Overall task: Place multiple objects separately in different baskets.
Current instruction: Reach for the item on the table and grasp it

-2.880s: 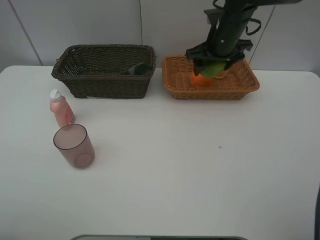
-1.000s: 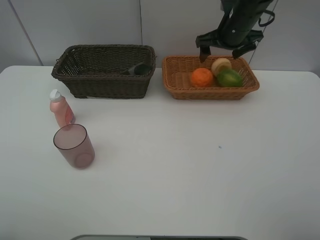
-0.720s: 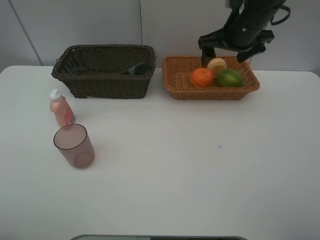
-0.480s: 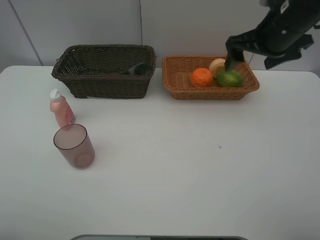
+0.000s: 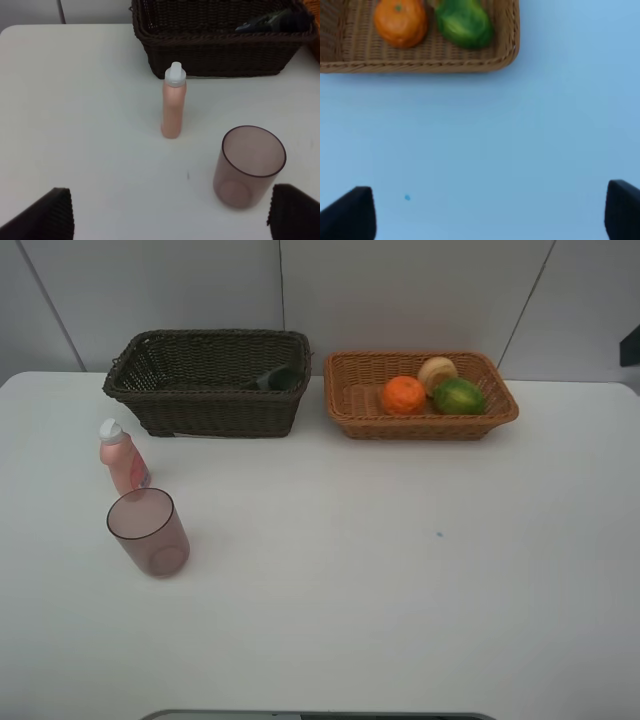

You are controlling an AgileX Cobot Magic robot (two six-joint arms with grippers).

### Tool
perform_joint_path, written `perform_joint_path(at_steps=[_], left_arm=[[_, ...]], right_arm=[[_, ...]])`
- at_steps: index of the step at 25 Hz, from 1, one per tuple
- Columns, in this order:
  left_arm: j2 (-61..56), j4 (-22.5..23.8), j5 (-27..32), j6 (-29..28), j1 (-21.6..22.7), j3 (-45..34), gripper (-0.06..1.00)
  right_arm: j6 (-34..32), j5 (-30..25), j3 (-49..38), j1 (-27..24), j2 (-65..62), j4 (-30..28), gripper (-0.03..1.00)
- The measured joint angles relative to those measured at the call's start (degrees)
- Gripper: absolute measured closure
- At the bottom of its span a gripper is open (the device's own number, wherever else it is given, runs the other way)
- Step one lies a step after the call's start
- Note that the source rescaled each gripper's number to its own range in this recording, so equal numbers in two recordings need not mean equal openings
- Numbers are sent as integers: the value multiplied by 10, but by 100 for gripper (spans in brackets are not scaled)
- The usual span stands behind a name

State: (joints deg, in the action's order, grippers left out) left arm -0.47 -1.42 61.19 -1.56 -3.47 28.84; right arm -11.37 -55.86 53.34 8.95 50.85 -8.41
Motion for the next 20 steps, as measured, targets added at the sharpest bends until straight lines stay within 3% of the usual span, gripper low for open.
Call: perform_joint_path(at_steps=[11,16,20], left_arm=[[0,0,0,0,0,0,-6],[0,0,0,0,0,0,-6],[0,0,0,0,0,0,-6]], right_arm=[[76,-128,-22,0,-303,52,4],[136,-142,-90,0,-400,114,4],[140,-140,-155,0,-449,108,4]])
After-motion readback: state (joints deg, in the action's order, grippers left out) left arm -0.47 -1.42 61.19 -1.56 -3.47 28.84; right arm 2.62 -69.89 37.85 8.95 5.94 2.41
